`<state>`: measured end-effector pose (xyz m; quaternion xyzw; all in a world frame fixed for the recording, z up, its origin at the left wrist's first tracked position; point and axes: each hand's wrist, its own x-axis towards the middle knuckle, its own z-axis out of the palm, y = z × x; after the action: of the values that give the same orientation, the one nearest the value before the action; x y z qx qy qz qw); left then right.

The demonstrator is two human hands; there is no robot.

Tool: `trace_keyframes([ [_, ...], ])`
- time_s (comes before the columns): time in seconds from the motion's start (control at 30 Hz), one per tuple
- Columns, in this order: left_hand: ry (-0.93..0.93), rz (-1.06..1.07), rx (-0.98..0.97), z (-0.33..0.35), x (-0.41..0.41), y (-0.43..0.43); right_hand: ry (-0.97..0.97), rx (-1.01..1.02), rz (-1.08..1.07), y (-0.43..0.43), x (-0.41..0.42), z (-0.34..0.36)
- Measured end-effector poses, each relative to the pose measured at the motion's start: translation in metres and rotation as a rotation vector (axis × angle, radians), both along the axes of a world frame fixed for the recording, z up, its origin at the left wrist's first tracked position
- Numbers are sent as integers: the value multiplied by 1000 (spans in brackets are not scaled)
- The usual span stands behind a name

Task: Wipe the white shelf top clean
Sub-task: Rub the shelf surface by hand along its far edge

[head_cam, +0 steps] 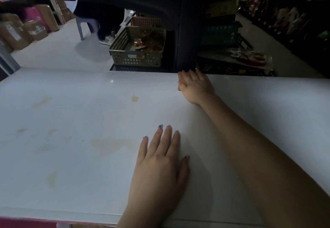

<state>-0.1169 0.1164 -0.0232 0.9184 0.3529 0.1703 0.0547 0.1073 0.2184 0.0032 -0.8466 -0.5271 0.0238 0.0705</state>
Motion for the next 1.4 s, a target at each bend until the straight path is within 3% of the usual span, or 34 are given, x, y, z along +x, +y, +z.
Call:
trace_keyframes([
  [0.53, 53, 15, 42, -1, 0, 0, -18, 66, 75, -33, -23, -4],
  [1.17, -50, 40, -10, 1, 1, -2, -46, 98, 93, -82, -59, -8],
  [1.4, -67, 94, 67, 5, 1, -4, -51, 139, 110, -100, -74, -12],
])
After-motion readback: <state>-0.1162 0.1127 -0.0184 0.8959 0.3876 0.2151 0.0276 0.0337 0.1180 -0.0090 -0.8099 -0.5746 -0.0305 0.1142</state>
